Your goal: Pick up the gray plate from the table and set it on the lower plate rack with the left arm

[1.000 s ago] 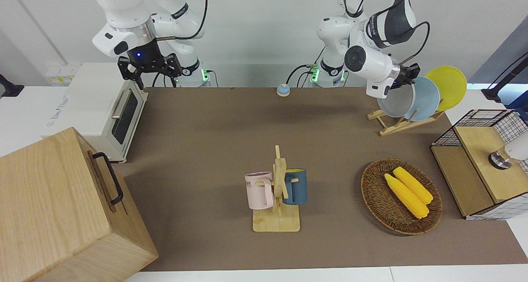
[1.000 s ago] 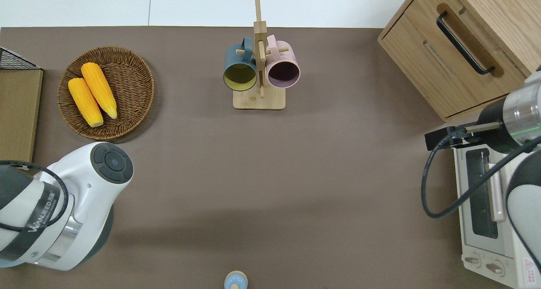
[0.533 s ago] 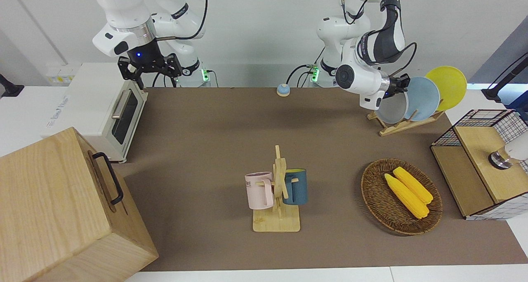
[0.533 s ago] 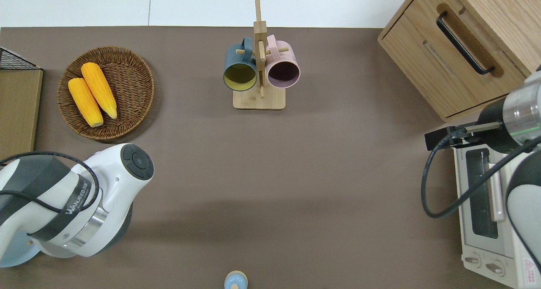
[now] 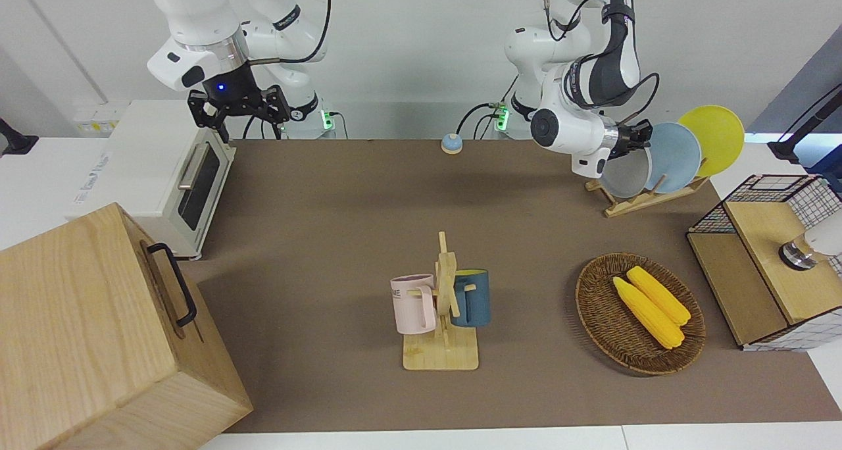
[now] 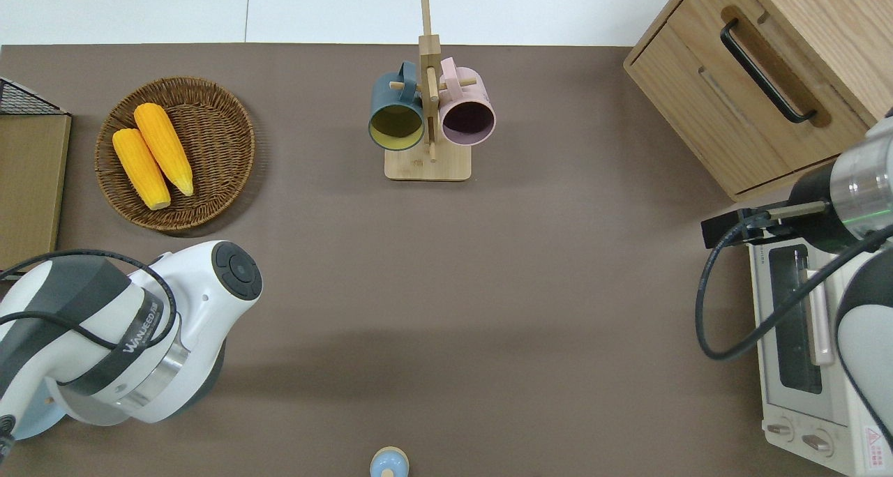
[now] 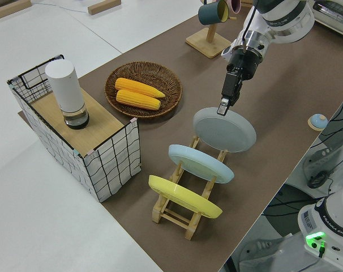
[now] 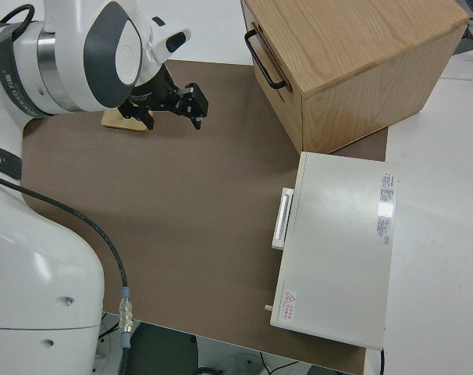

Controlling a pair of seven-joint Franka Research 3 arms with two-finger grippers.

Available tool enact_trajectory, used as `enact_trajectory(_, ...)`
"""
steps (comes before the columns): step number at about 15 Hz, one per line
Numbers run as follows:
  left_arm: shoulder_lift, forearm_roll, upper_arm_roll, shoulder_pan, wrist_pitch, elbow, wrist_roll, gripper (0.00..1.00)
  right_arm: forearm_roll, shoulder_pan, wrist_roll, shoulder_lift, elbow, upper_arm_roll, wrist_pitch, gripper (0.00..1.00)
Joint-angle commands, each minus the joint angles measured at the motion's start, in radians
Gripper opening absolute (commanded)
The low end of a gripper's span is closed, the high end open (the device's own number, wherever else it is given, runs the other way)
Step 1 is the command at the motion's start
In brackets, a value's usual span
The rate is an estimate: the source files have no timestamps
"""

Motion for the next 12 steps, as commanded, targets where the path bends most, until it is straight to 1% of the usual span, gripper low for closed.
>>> enact_trajectory(1, 0.014, 0.009, 0.005, -0.013, 0.005, -0.023, -0.042, 0.0, -0.002, -0.02, 0.013, -0.001, 0.009, 0.019, -0.015, 0.983)
enact_trajectory(8, 0.014, 0.029, 0.007, -0.004, 0.008, -0.025, -0.041, 0.0, -0.002, -0.02, 0.013, -0.001, 0.009, 0.019, -0.015, 0.983)
enact_trajectory(12, 0.025, 0.031, 0.01, -0.002, 0.012, -0.026, -0.041, 0.0, -0.002, -0.02, 0.013, -0.001, 0.009, 0.019, -0.014, 0.983)
